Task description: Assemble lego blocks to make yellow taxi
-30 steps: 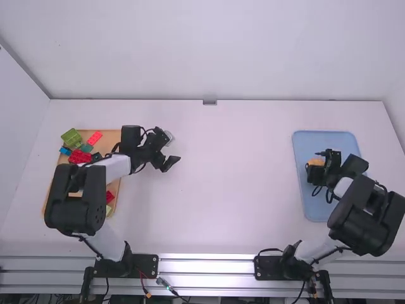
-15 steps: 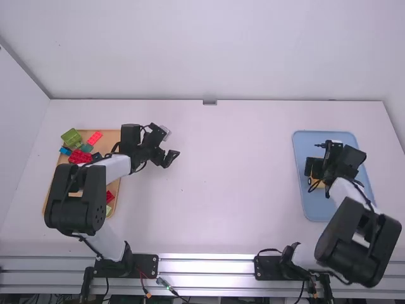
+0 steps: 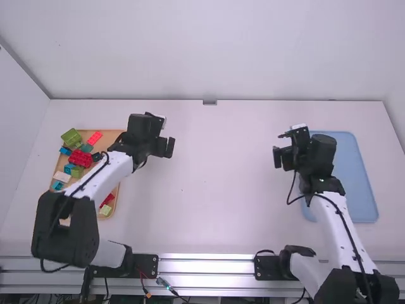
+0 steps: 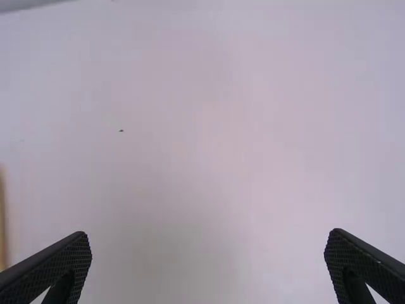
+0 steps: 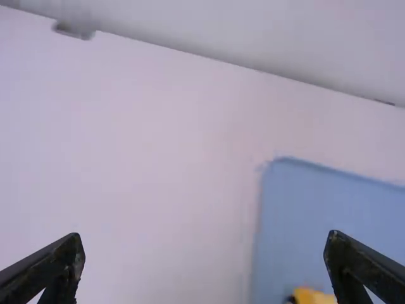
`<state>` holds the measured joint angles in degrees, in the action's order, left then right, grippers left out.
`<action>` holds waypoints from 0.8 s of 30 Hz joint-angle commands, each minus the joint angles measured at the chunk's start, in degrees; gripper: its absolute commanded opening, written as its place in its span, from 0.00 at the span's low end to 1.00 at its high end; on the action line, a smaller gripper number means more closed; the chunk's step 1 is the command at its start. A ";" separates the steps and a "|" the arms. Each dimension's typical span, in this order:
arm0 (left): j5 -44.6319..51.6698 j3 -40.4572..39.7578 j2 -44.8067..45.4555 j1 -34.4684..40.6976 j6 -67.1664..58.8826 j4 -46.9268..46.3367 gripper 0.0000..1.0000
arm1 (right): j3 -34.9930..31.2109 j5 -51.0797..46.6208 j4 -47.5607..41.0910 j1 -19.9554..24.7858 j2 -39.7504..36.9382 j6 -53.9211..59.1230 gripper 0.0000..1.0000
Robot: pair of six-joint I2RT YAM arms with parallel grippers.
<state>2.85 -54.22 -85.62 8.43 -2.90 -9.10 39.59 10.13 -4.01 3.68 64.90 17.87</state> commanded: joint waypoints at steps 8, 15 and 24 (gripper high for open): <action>-13.09 0.20 16.15 6.65 2.90 -8.57 0.97 | -0.27 -1.34 1.73 -8.28 -1.67 -4.70 0.97; -7.98 5.31 21.27 1.53 2.90 -3.45 0.88 | -5.49 -6.56 4.01 -3.68 -6.89 -9.93 0.87; -2.85 14.75 30.71 -7.91 2.90 5.99 0.71 | -15.24 -10.13 4.01 -3.68 -16.64 -17.87 0.70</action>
<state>-1.54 -41.34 -57.52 2.44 -0.38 -3.92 26.35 1.06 -0.10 0.12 50.48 3.05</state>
